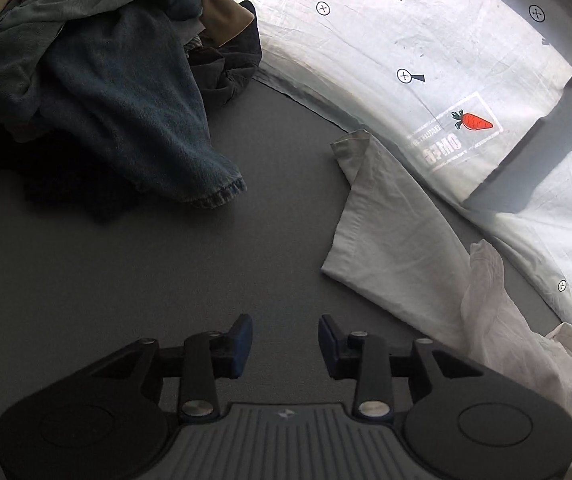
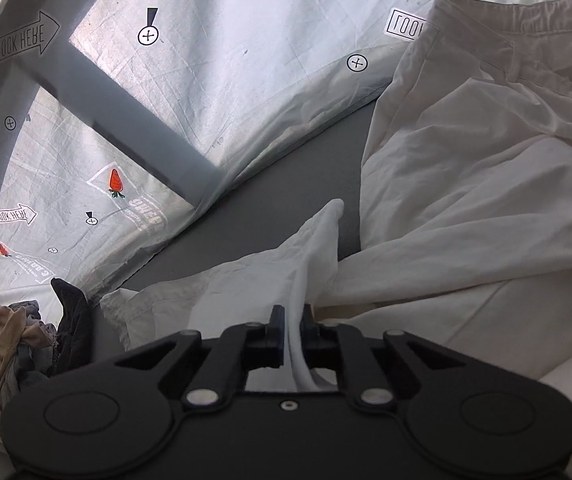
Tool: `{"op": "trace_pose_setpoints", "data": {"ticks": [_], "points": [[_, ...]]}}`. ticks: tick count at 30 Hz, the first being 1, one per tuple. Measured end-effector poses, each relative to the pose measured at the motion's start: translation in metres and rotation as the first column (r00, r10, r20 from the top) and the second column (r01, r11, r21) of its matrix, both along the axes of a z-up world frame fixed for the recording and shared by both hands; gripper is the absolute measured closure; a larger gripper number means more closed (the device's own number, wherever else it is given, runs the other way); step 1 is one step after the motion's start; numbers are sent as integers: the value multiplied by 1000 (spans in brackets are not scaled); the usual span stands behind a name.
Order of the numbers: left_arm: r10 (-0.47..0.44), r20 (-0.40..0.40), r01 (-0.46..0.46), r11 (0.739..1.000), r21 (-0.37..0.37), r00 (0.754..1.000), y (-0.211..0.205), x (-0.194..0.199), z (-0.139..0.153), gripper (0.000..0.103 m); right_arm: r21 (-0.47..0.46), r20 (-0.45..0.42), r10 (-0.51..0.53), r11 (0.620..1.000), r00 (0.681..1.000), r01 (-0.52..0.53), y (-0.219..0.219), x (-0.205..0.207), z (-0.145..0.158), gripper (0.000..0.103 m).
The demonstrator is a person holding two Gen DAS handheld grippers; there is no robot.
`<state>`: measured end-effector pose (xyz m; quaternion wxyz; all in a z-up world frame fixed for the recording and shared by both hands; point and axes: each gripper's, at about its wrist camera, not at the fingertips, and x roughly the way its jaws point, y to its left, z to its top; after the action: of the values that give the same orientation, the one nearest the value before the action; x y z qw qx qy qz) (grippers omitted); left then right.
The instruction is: Fold clothes
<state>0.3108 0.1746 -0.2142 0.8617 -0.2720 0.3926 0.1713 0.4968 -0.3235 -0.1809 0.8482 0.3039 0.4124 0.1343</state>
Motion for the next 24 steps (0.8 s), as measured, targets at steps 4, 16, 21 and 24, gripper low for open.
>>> {"op": "trace_pose_setpoints", "data": {"ticks": [4,16,21,24], "points": [[16,19,-16,1000,-12,1000,-8,-26,9,64,56,-73,83,995,994,-79,27,-31,-15,96],[-35,-38,34,999,-43,999,-38,-85,2,64,255,-260,327,931,909,-262,104,-121,-61,92],[-101,-68,98,994,-44,993,-52,-88,-4,64,389,-302,232,916,925,-103,71,-135,-68,66],[-151,-63,148,988,-48,986,-66,-80,-4,62,385,-246,181,920,952,-76,51,-141,-51,59]]}}
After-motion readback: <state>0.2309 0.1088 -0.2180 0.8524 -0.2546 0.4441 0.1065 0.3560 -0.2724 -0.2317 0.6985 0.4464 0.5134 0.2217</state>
